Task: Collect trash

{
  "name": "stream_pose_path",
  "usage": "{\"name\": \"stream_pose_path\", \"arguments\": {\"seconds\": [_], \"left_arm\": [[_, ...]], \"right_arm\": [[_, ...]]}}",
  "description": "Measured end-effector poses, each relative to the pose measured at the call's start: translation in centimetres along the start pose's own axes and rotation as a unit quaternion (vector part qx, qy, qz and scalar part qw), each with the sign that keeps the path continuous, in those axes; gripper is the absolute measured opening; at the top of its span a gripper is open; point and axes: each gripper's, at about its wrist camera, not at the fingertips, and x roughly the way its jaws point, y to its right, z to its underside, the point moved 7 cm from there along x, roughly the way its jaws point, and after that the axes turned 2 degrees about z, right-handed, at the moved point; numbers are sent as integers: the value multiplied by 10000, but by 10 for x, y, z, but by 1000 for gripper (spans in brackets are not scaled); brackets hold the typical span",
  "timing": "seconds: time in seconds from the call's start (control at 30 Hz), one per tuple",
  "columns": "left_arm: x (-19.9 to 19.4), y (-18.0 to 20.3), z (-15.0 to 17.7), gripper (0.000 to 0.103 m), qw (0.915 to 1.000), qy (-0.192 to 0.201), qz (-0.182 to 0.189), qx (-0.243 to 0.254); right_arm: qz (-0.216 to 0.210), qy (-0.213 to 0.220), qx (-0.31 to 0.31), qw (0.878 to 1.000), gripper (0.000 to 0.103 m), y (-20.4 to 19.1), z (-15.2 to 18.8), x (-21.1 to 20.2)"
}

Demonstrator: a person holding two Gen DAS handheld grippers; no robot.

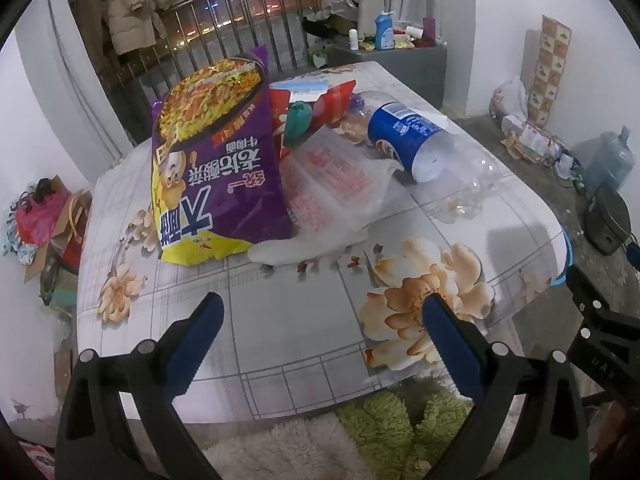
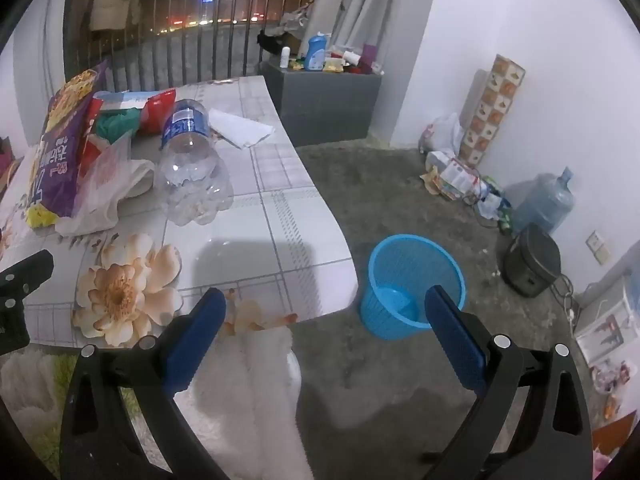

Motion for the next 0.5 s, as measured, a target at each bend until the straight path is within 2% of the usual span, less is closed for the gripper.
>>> {"name": "stream_pose_path", "arguments": {"seconds": [0.33,0.47,0.5], "left_arm": [[-2,4,-2,97,10000,-21,-22,38],[-6,8,-13,97,10000,-3,-24,44],[-3,3,-7,97,10000,51,-10,76]], "right_arm": [[117,29,42,9999,95,9,-7,-4],[135,16,19,9999,95,6,-9,1],[147,30,49,9999,95,5,-7,3]]}}
